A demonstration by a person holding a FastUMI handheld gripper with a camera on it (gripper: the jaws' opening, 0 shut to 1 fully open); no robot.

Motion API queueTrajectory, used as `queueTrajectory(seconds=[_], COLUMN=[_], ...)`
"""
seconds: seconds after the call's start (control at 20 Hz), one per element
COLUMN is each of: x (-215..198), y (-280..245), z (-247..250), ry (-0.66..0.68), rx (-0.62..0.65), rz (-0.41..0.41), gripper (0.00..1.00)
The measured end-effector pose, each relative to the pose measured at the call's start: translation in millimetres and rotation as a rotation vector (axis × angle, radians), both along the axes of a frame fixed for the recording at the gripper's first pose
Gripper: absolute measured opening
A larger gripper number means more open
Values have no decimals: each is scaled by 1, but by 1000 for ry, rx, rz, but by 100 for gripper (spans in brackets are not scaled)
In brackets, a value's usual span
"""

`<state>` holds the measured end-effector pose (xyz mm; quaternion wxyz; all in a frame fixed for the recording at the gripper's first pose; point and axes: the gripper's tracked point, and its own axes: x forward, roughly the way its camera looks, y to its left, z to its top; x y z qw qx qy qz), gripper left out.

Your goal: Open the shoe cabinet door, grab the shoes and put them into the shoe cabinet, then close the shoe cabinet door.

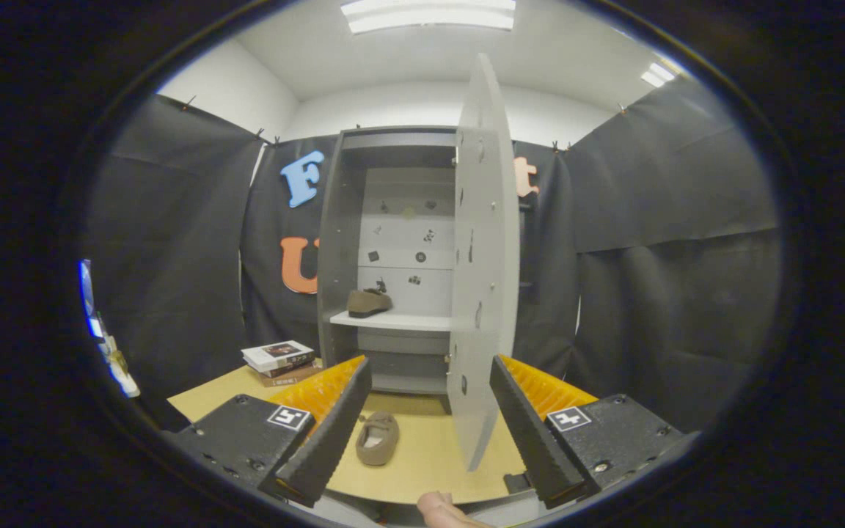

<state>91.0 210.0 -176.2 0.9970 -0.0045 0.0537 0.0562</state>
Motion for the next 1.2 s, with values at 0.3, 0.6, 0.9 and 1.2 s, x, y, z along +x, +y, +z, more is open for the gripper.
queueTrajectory(seconds=[0.3,0.6,0.9,1.2], x=[31,88,147,188], y=[75,133,163,160], z=[-106,-200,-284,-337], ry=[48,142,280,387], rx=[14,-10,-7,-8], rz=[49,95,88,-24], gripper=[100,100,88,63])
